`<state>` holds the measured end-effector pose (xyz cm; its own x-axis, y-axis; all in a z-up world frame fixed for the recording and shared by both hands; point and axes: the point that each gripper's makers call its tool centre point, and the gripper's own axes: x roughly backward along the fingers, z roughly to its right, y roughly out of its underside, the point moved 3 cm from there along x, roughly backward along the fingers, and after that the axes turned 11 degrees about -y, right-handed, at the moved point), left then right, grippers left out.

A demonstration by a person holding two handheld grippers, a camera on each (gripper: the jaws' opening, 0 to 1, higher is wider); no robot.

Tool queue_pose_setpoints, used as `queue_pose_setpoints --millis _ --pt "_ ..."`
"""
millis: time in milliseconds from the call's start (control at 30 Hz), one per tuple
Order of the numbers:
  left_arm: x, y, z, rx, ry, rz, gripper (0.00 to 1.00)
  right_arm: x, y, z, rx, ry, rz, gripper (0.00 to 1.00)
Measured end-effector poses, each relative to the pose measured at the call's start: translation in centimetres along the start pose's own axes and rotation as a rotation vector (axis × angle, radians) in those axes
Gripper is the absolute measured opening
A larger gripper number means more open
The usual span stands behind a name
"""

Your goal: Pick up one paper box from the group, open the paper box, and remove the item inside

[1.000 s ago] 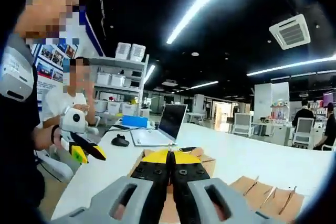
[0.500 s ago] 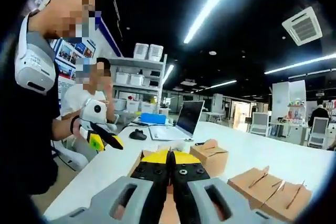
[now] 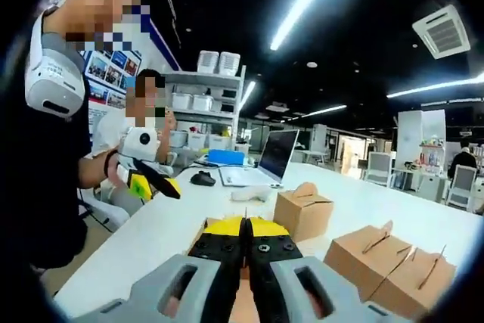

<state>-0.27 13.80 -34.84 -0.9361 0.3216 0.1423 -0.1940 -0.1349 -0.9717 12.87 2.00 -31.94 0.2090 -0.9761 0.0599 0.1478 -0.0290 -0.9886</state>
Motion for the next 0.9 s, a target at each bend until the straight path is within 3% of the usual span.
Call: queue_pose_setpoints --millis 900 --pt "0.0 -0.1 0.0 -0.001 0.003 -0.001 0.3 0.2 1.4 -0.5 -0.037 -0.087 0.023 0.03"
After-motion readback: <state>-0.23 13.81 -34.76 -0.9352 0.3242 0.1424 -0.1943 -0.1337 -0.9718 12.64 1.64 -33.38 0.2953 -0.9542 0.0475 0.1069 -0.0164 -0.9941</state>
